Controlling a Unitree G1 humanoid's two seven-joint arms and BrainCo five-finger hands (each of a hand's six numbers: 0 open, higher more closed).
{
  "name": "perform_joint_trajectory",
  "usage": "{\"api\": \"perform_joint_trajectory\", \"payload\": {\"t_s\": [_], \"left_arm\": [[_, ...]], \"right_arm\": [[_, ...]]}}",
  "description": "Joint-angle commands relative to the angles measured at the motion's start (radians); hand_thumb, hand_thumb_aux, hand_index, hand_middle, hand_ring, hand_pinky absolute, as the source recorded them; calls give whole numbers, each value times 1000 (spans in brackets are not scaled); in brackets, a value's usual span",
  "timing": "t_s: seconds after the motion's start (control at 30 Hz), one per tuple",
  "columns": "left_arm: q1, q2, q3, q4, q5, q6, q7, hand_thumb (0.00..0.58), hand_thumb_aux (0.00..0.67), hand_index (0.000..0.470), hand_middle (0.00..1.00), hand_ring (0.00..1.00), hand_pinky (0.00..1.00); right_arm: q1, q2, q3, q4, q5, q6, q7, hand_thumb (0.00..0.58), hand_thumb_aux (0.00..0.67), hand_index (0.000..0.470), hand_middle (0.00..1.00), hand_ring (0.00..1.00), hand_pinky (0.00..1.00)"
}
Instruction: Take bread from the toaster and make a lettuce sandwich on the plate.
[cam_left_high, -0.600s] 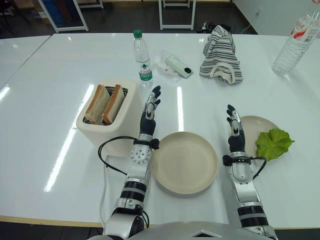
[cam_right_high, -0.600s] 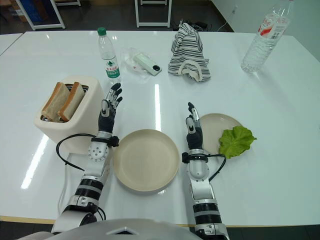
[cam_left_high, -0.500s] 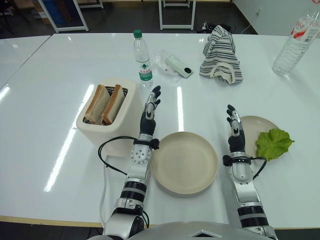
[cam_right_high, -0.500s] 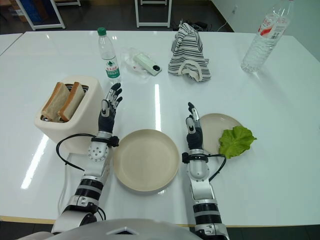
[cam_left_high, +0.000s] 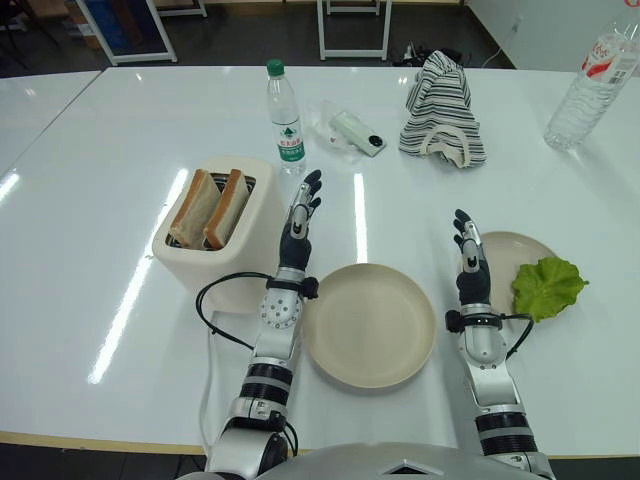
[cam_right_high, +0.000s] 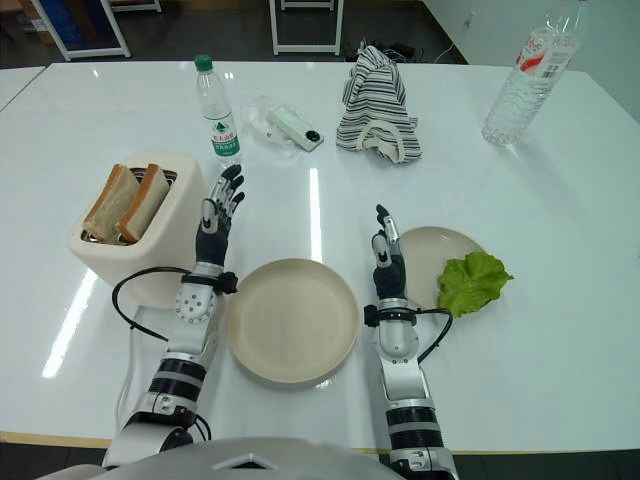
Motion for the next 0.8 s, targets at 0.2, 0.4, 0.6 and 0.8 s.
{"api": "perform_joint_trajectory", "payload": {"t_s": [0.2, 0.4, 0.6, 0.8], "left_arm": [[208, 109, -46, -775, -9, 160, -115, 0, 0, 0, 0, 0, 0], [203, 308, 312, -888, 28, 238, -94, 0, 0, 0, 0, 0, 0], [290, 544, 496, -657, 616, 230, 130, 0, 0, 0, 0, 0, 0], [289, 563, 453, -525, 697, 346, 144, 0, 0, 0, 0, 0, 0]], "right_arm": [[8, 9, -3, 5, 5, 11, -5, 0, 0, 0, 0, 0, 0], [-11, 16, -1, 38, 2, 3, -15, 0, 0, 0, 0, 0, 0], [-25, 17, 1, 42, 1, 1, -15, 0, 0, 0, 0, 0, 0], [-22, 12, -1, 41, 4, 2, -10, 0, 0, 0, 0, 0, 0]]}}
